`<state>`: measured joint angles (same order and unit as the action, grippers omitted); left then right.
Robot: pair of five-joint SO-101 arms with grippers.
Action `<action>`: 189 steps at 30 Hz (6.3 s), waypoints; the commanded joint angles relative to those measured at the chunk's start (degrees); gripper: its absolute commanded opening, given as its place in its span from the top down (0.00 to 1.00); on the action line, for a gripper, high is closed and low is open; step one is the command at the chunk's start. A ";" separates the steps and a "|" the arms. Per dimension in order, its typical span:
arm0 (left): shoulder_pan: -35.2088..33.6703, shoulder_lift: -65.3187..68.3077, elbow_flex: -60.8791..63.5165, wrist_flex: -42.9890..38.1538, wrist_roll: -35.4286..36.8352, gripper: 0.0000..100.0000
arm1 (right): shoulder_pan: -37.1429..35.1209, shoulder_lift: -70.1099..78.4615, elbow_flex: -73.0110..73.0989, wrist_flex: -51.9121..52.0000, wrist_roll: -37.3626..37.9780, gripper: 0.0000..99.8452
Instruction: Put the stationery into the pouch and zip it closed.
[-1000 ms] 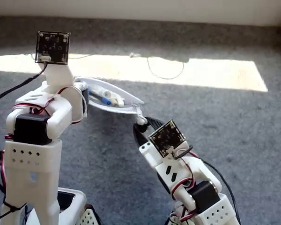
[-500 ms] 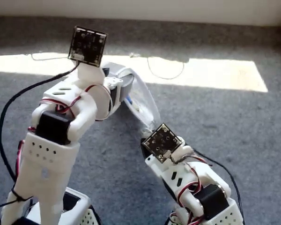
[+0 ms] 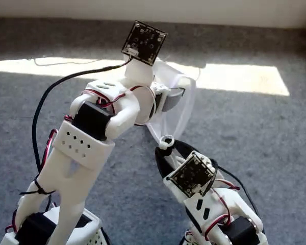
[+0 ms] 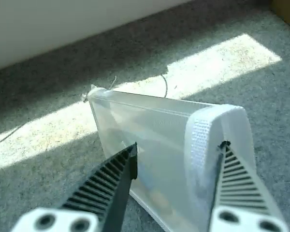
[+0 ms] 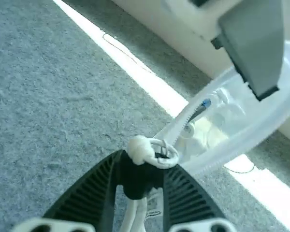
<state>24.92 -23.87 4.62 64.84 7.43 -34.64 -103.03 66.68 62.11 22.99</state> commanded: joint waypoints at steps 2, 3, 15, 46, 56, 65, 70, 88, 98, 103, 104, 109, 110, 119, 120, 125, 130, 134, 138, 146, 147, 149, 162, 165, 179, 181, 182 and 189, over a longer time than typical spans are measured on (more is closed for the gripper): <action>3.47 -0.57 -4.53 0.62 -1.14 0.74 | -0.31 -0.40 -3.30 0.13 0.88 0.99; 4.00 -0.66 -4.53 0.62 -2.37 0.74 | -0.31 -0.40 -3.30 0.13 0.88 0.99; 2.68 -0.84 -14.64 12.66 -6.68 0.74 | -0.04 -0.40 -3.30 0.04 0.88 0.99; 3.56 -9.27 -6.90 25.49 -21.80 0.74 | 13.93 -0.40 -3.82 -8.48 -9.85 0.99; 4.62 -24.22 22.73 -0.88 -21.71 0.72 | 14.02 -0.31 -6.02 -10.51 -12.04 0.99; 4.62 -24.66 31.43 -9.49 -21.71 0.71 | 13.85 -0.31 -6.02 -10.68 -12.04 0.99; 4.62 -24.66 37.41 -18.90 -21.98 0.72 | 13.76 -0.31 -6.02 -10.59 -11.96 0.99; 8.75 -24.48 42.15 -29.71 -27.52 0.72 | 9.54 -0.40 -6.02 -7.16 -11.60 0.99; 10.95 -24.57 48.92 -38.24 -28.40 0.76 | 9.01 -0.66 -6.02 -5.85 -11.60 0.99; 10.95 -24.75 50.86 -40.79 -28.13 0.78 | 9.01 -0.92 -6.02 -5.58 -11.60 0.99; 10.95 -24.92 51.30 -41.41 -28.13 0.80 | 9.19 -0.92 -6.02 -5.58 -11.60 0.99; 10.95 -25.10 52.97 -43.43 -28.22 0.92 | 9.36 -0.92 -6.02 -5.58 -11.60 0.99; 10.95 -25.10 52.97 -43.43 -28.22 0.94 | 9.36 -0.92 -6.02 -5.67 -11.69 0.99; 10.51 -25.10 52.97 -42.99 -28.22 0.99 | 14.55 -1.01 -5.85 -7.78 -13.89 0.99; 10.51 -25.10 53.05 -42.99 -28.22 0.99 | 15.16 -1.01 -5.58 -8.48 -14.77 0.99; 10.51 -25.19 52.79 -39.74 -28.22 0.99 | 18.68 -0.92 -5.49 -12.18 -15.74 0.99; 9.71 -25.19 52.79 -38.07 -28.13 0.99 | 20.79 -0.84 -5.49 -14.81 -15.74 0.99; 7.78 -25.19 52.70 -37.71 -28.13 0.99 | 22.73 -0.40 -5.32 -16.84 -15.74 0.99; 6.90 -25.19 52.70 -37.63 -28.13 0.99 | 24.57 -0.40 -5.32 -18.15 -15.74 0.99; 6.64 -25.19 52.70 -37.54 -28.13 1.00 | 31.08 -0.31 -0.13 -25.27 -15.74 0.99; 6.64 -25.19 52.70 -37.54 -28.13 1.00 | 31.34 -0.31 0.48 -26.15 -15.74 0.99; 6.64 -25.19 52.70 -37.54 -28.22 1.00 | 32.13 -0.31 1.19 -27.30 -15.74 0.99; 4.44 -28.62 53.05 -36.40 -28.40 1.00 | 38.73 -0.31 1.63 -29.93 -15.82 0.99; 4.44 -33.45 52.97 -32.26 -28.40 1.00 | 39.60 -0.31 1.63 -29.93 -15.82 0.99; -0.66 -48.40 53.05 -20.40 -29.27 1.00 | 43.56 -0.31 1.63 -29.93 -15.74 0.99; -0.40 -50.24 53.05 -18.46 -30.07 1.00 | 43.21 -0.31 1.63 -29.76 -15.74 0.99; -0.31 -51.03 53.14 -18.02 -29.98 1.00 | 43.03 -0.31 1.63 -29.67 -15.74 0.99; 1.89 -52.26 54.64 -17.76 -29.89 1.00 | 31.78 -1.01 -1.01 -18.68 -15.74 0.91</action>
<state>25.54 -73.89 58.59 46.99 -21.85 2.55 -103.56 69.05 38.73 7.43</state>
